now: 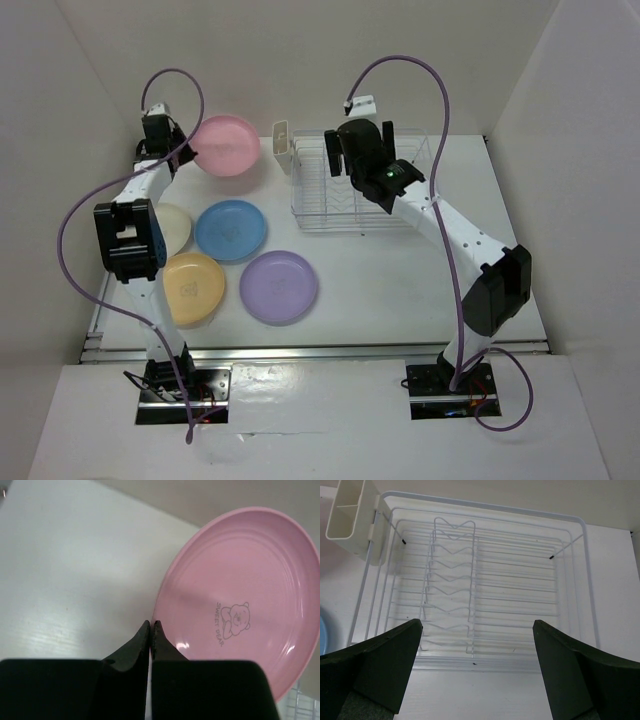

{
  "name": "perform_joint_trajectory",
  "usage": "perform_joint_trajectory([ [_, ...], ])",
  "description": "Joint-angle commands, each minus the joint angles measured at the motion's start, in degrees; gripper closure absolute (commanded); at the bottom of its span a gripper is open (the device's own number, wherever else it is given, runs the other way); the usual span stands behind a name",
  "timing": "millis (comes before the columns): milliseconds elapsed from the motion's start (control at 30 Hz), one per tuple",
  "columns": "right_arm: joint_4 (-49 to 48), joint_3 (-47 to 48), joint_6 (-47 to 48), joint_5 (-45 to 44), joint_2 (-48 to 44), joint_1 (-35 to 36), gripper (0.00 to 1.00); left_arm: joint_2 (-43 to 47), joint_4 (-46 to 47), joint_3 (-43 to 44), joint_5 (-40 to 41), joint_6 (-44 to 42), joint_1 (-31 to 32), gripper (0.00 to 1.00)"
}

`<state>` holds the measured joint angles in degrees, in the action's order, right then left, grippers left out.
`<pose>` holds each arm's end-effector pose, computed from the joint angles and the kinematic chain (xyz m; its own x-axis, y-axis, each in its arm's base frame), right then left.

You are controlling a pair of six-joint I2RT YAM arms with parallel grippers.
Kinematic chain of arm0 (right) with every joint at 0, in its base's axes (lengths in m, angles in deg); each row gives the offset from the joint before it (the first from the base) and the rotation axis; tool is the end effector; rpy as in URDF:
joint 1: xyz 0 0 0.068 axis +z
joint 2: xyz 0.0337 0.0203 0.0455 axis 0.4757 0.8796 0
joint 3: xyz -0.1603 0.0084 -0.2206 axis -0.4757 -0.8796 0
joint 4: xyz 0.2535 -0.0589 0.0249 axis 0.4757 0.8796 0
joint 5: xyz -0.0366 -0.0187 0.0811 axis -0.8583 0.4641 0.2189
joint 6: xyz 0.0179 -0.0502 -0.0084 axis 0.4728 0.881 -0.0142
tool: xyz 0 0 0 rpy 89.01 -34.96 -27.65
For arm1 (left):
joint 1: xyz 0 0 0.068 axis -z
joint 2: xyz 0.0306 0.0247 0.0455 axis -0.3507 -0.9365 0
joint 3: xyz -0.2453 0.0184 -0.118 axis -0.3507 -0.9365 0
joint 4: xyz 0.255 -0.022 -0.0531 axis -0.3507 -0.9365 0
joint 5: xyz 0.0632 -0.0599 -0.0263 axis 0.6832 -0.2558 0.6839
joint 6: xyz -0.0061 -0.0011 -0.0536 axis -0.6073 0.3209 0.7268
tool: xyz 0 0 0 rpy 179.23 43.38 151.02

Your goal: Load the plates into the dish rack

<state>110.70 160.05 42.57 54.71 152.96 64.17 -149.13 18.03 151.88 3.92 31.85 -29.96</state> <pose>0.3263 0.2101 0.3858 -0.3637 -0.1727 -0.9154 -0.0383 0.9846 -0.1705 0.5027 0.0827 0.2466 -0.3270 -0.4938 -0.8058 -0.3202 0.8601 -0.3971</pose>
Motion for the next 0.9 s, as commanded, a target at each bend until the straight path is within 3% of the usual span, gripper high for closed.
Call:
perform_joint_trajectory([
  [0, -2.1, 0.7, 0.1, -0.1, -0.5, 0.8, 0.00, 4.3, 7.8, 5.0, -3.5, -5.4, 0.3, 1.00],
  [133, -2.2, 0.7, 1.0, -4.6, -1.2, 1.3, 0.00, 6.7, 10.6, 7.5, -14.9, -11.4, 0.3, 1.00],
  [233, -7.9, -1.7, 6.3, -8.5, -3.6, 1.3, 0.00, 7.3, 11.9, 10.6, -16.8, -15.7, 2.5, 1.00],
  [300, -13.5, -3.3, 10.8, -8.5, -5.9, 1.3, 0.00, 7.8, 13.6, 10.6, -12.4, -21.9, 6.3, 1.00],
  [367, -15.6, -4.6, 11.5, -8.5, -7.1, 1.3, 0.00, 9.5, 21.8, 7.0, -6.4, -26.4, 11.1, 1.00],
  [433, -16.1, -4.6, 12.2, -8.5, -7.9, 1.3, 0.00, 11.2, 32.4, -0.6, -0.4, -35.9, 15.3, 1.00],
  [467, -16.1, -4.6, 12.2, -8.5, -7.9, 1.3, 0.00, 11.2, 42.5, -1.8, 2.2, -39.8, 19.5, 1.00],
  [500, -16.1, -4.6, 12.2, -9.0, -8.5, 1.3, 0.00, 10.6, 45.8, -1.9, 7.4, -46.3, 21.4, 1.00],
  [600, -16.1, -5.8, 11.6, -9.0, -9.3, 1.3, 0.00, 8.1, 58.6, -1.9, 15.1, -55.0, 26.3, 1.00],
  [667, -15.4, -5.8, 11.0, -10.4, -9.9, 1.3, 0.00, 7.4, 64.7, -3.9, 15.6, -60.0, 29.0, 1.00],
  [700, -14.9, -5.8, 11.0, -10.5, -10.5, 1.3, 0.00, 6.8, 70.1, -5.4, 10.9, -61.8, 29.0, 1.00],
  [867, -14.9, -6.3, 11.6, -11.0, -11.6, 1.3, 0.00, 6.2, 68.8, -7.7, 7.0, -59.0, 29.0, 1.00],
])
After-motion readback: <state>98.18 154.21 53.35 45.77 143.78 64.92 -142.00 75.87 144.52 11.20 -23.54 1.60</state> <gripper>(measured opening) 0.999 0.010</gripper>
